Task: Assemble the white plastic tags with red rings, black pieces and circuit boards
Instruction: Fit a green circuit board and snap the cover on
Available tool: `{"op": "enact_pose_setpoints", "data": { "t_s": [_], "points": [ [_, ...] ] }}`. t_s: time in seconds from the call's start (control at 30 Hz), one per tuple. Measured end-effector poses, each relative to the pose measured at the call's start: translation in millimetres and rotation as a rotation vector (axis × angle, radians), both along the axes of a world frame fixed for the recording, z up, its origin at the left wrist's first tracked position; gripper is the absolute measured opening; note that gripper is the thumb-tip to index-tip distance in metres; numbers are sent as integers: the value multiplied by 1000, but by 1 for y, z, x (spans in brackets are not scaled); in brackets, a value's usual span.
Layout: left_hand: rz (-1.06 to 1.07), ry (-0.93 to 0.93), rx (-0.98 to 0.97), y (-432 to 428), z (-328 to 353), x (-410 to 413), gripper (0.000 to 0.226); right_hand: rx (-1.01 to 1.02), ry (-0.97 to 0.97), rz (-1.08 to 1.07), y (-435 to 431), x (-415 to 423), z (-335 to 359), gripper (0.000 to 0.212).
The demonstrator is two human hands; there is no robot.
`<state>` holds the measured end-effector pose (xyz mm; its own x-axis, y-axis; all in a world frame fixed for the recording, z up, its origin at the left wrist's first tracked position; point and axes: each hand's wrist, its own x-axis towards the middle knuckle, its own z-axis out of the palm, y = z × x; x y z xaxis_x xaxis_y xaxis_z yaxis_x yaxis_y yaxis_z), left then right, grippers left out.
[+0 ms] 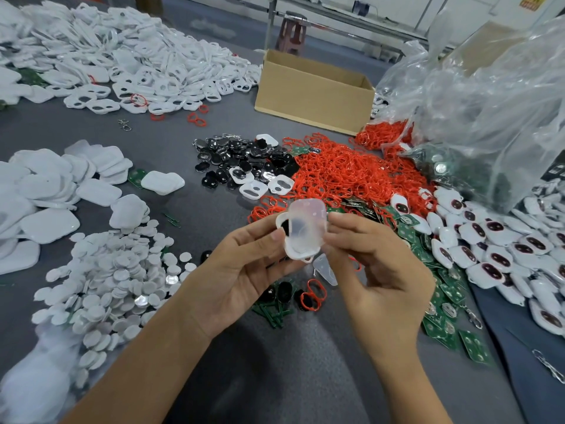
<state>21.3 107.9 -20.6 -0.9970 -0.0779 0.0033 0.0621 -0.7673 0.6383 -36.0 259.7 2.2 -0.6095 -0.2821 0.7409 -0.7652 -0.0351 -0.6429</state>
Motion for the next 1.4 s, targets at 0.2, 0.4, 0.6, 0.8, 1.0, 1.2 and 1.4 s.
{"op": "enact_pose_setpoints", "data": {
  "t_s": [0.2,0.4,0.6,0.8,1.0,1.2,1.4],
  "points": [
    [-5,-4,5,0,1,0,32,22,-167,98,0,-3,-1,19],
    [12,-28,-14,0,1,-2,36,69,-154,103,0,-4,0,22],
    [2,-38,-5,2,2,-1,37,104,-108,66,1,-7,-1,19],
    [6,-51,25,2,0,-2,35,177,-66,68,3,-10,1,19],
    [16,-64,63,2,0,-3,34,290,41,83,7,-11,3,15],
    [5,-75,78,1,0,-2,34,522,252,11,11,-10,7,44],
    [30,-121,62,1,-2,-4,40,741,332,-92,8,-6,6,75]
  ]
}}
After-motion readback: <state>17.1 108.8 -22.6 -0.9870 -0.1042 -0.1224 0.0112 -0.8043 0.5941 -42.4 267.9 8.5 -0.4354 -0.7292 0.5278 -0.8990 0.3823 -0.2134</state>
